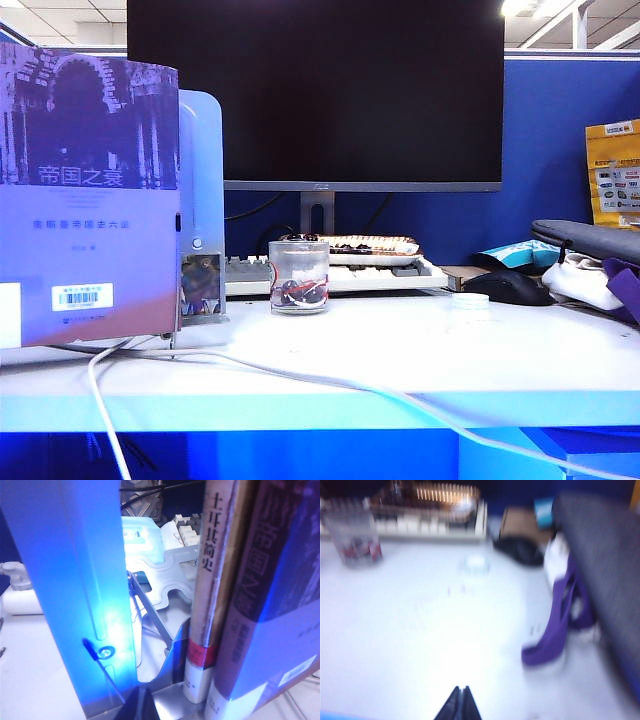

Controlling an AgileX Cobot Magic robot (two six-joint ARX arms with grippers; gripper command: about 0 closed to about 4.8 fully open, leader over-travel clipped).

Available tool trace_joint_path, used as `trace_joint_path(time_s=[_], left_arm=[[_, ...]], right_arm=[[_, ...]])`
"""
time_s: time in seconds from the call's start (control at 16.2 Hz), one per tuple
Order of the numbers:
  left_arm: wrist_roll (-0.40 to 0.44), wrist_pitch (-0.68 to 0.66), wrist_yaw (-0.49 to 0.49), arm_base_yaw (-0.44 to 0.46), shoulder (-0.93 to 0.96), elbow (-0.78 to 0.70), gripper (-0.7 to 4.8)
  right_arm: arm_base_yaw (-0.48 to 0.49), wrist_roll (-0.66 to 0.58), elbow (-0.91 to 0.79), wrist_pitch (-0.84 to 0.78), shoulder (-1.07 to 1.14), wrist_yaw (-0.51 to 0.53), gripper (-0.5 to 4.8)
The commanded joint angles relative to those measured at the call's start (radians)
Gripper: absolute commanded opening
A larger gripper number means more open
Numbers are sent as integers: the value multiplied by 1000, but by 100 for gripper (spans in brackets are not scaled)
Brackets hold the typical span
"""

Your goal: Pick up the cherry on the right side of the glass and put it inside the glass.

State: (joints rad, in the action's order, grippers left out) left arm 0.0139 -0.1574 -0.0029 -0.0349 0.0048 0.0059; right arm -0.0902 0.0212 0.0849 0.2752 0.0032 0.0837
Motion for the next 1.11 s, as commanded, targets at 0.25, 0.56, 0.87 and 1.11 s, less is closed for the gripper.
trace_joint_path(time_s=[0.25,0.56,0.87,1.11], left_arm=[[4,-12,4,1,-3,-1,-5],[4,-12,3,1,-3,-1,-5],[4,-12,3,1,-3,-1,-5],[4,-12,4,1,-3,-1,-5]], right_arm=[[0,-65,-52,-32,0,-3,-1],[1,-55,-52,-34,0,-3,-1],[1,-55,-52,-34,0,-3,-1],[1,-55,-52,-34,0,-3,-1]])
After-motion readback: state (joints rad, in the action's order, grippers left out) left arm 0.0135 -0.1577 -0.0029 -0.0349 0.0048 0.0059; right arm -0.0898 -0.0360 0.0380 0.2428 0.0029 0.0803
